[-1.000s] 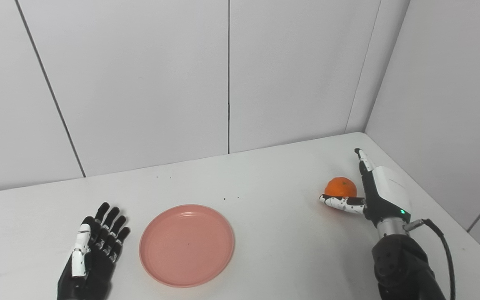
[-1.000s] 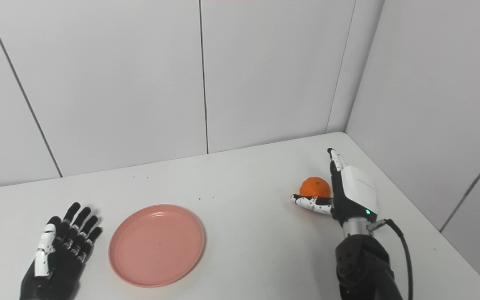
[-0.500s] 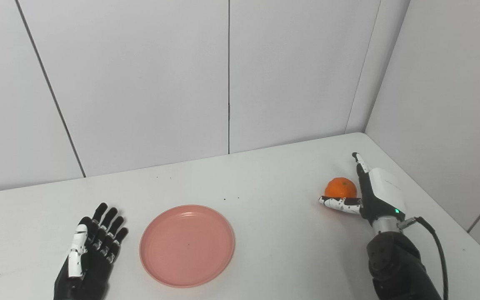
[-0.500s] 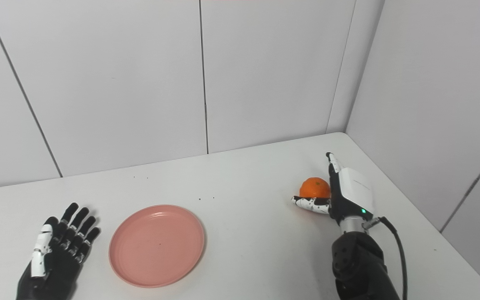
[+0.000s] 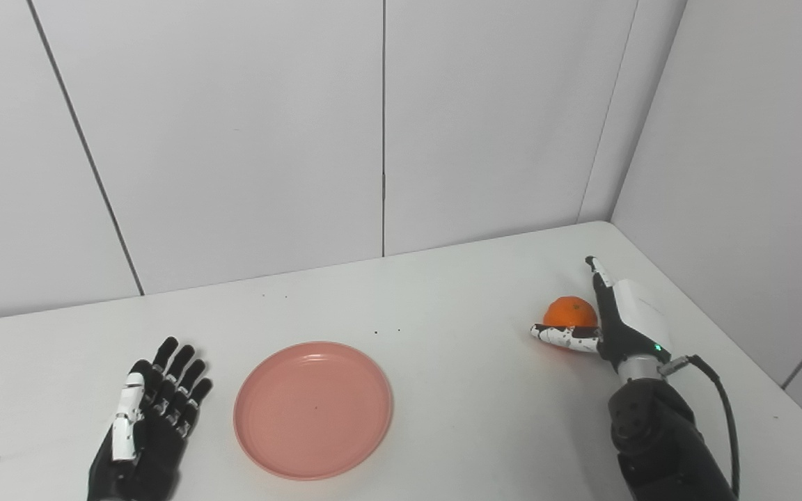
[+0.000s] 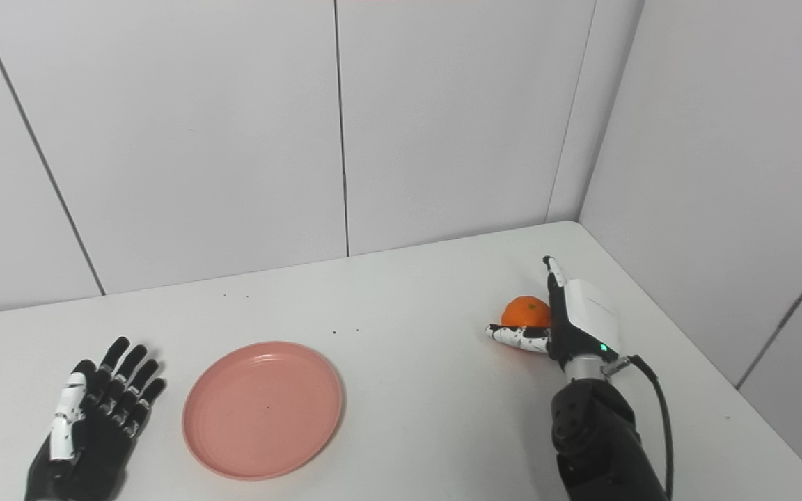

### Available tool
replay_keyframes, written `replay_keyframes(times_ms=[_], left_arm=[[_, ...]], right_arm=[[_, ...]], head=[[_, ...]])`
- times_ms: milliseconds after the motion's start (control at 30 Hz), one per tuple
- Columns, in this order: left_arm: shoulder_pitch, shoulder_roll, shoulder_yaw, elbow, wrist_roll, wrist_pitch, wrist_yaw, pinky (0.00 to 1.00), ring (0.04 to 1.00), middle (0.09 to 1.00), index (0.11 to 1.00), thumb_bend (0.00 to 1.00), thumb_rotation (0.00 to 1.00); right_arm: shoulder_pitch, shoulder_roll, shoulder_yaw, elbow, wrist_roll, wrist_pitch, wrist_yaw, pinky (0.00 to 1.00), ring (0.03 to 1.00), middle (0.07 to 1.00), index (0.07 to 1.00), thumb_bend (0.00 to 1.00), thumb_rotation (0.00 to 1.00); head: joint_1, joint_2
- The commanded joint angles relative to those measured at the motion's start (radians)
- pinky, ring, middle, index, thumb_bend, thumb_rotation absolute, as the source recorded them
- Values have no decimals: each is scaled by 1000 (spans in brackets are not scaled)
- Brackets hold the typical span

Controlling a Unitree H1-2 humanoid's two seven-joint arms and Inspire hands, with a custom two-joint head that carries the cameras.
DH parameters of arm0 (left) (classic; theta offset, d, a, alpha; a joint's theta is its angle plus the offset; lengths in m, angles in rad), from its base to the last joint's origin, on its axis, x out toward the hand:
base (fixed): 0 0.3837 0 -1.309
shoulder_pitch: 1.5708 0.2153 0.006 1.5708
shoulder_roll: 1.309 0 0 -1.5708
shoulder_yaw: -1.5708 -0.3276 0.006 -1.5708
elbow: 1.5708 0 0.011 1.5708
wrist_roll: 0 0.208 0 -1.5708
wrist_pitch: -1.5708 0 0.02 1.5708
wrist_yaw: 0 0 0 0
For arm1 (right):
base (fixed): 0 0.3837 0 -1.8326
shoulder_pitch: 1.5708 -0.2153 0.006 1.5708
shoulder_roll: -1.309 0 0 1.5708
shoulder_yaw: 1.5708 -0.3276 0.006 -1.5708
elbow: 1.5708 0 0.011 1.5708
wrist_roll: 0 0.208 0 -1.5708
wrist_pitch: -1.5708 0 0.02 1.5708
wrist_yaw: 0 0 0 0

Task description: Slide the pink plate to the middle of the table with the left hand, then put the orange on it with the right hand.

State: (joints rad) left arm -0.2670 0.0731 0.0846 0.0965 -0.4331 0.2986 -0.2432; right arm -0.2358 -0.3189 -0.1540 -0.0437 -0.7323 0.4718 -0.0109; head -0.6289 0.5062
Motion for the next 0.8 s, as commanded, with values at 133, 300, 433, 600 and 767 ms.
replay_keyframes(times_ms=[133,300,433,600,767], left_arm=[[10,8,3,20,7,48,16,1000,995,1000,1000,289,1000],[11,10,1,16,6,48,13,1000,998,1000,1000,292,1000],[13,11,-2,12,7,49,10,1000,997,1000,1000,292,1000],[12,9,0,10,5,54,15,1000,992,998,1000,284,1000],[12,9,0,7,8,57,20,1000,989,994,995,285,1000]], right_arm=[[-48,-28,-16,4,-31,-2,35,661,824,911,919,977,441],[-52,-25,-27,13,-51,-2,67,657,817,901,909,971,436],[-51,-32,-26,17,-52,-2,86,677,823,890,893,961,430],[-54,-38,-33,28,-54,-2,115,692,828,874,873,966,452],[-62,-30,-40,35,-64,-2,135,690,820,868,853,980,467]], head=[[1,2],[7,6],[9,6],[10,7],[8,8]])
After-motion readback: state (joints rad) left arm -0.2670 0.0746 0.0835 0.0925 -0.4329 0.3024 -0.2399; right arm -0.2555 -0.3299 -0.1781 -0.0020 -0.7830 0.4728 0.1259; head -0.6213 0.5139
